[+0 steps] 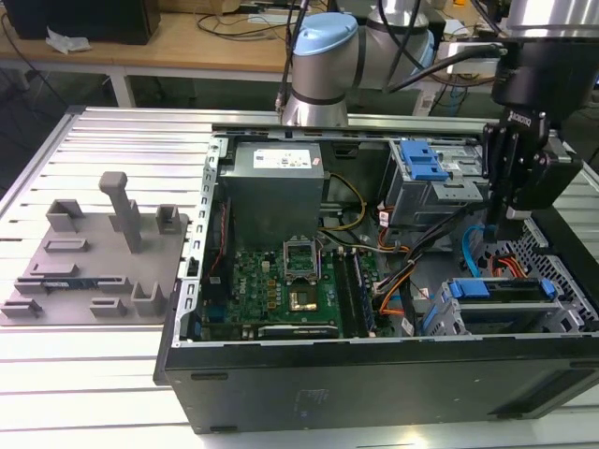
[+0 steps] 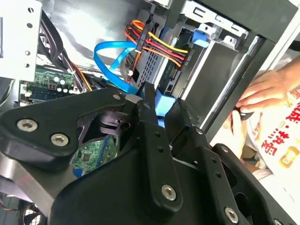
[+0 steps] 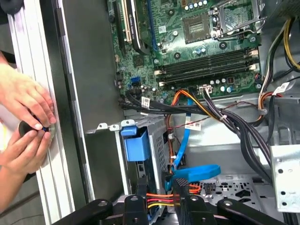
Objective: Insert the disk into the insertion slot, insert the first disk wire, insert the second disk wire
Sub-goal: 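Insert the second disk wire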
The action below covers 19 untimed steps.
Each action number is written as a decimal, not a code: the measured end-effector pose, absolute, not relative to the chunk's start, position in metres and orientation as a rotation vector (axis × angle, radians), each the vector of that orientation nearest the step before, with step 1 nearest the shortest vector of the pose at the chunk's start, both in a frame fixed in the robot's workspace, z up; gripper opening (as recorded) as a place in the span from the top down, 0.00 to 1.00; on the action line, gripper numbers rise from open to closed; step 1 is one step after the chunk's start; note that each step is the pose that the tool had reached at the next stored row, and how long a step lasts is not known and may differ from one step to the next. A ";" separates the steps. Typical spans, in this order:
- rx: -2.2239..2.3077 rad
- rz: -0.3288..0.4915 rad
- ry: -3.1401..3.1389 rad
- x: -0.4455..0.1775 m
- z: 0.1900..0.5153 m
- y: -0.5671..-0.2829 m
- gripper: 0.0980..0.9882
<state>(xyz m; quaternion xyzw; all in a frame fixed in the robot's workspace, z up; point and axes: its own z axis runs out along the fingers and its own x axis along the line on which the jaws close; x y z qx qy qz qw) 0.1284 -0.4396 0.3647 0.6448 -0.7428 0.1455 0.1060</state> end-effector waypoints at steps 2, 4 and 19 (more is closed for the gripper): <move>1.883 0.427 -2.199 0.128 0.363 -0.439 0.70; 1.850 0.421 -2.221 0.128 0.361 -0.439 0.70; 1.892 0.407 -2.135 0.129 0.356 -0.428 0.70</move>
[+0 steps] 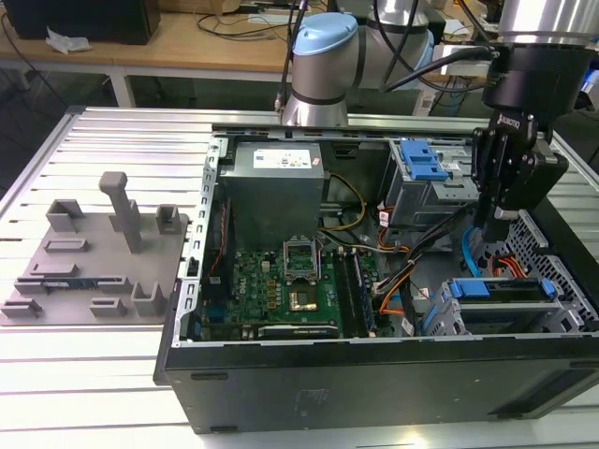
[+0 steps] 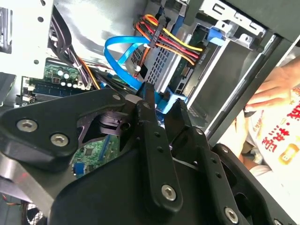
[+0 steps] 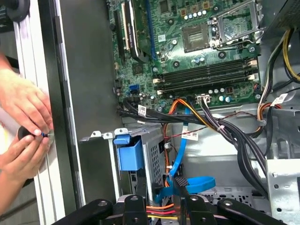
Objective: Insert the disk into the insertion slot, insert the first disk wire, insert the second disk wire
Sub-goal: 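Insert the second disk wire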
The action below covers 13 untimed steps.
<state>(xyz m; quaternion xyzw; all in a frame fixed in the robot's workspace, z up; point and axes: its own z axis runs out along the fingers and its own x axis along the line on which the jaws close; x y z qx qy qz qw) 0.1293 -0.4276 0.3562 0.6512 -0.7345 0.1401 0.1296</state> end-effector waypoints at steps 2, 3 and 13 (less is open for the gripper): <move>1.889 0.415 -2.130 0.129 0.356 -0.424 0.70; 1.887 0.418 -2.128 0.129 0.356 -0.423 0.70; 1.887 0.415 -2.125 0.130 0.356 -0.428 0.70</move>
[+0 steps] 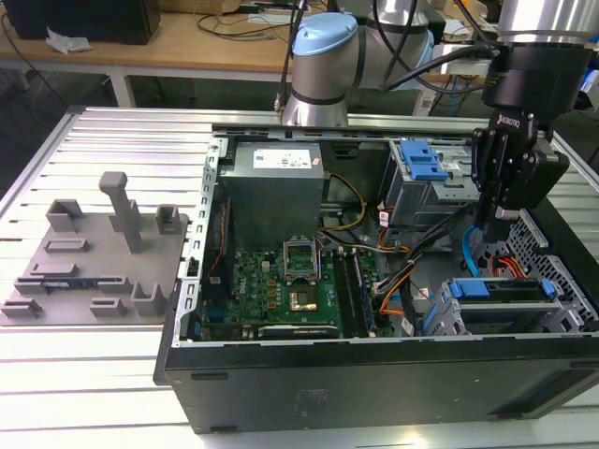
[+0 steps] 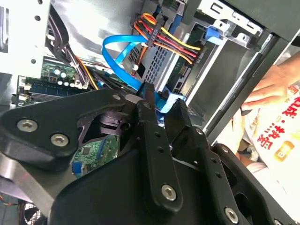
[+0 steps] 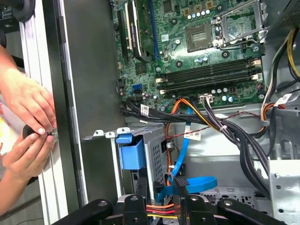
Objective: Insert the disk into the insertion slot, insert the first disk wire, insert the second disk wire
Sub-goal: 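Insert the second disk wire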
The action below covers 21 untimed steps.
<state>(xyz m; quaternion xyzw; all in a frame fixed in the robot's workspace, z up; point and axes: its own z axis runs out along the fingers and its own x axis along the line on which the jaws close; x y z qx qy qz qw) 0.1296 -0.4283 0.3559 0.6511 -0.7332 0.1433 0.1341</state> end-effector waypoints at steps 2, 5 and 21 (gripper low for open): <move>1.887 0.416 -2.125 0.130 0.356 -0.427 0.70; 1.886 0.416 -2.121 0.130 0.356 -0.427 0.70; 1.887 0.405 -2.109 0.133 0.356 -0.427 0.80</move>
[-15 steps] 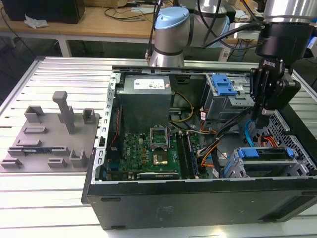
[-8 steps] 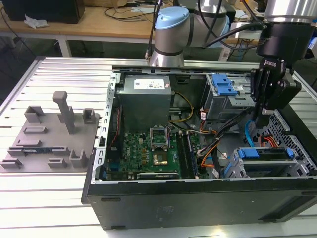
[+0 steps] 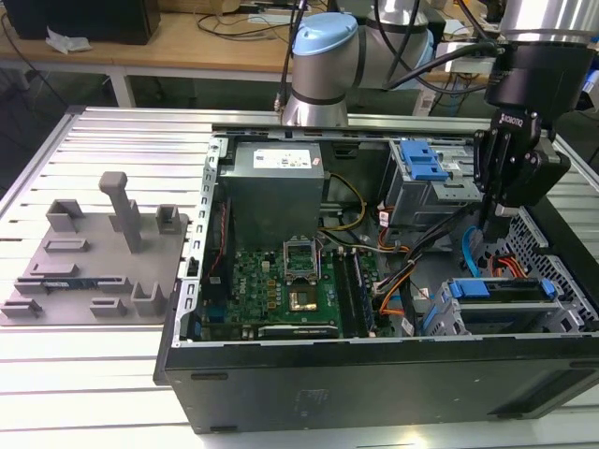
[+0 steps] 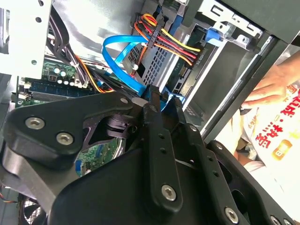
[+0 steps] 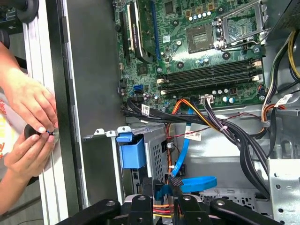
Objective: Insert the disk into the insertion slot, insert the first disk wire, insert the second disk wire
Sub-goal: 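Insert the second disk wire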
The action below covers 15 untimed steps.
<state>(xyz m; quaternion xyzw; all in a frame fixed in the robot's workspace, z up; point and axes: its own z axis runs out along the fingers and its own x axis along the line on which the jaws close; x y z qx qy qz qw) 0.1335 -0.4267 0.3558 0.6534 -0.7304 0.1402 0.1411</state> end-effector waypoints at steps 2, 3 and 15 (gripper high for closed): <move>1.887 0.405 -2.109 0.133 0.356 -0.427 0.90; 1.887 0.405 -2.109 0.133 0.356 -0.427 0.90; 1.916 0.351 -2.141 0.134 0.356 -0.450 0.93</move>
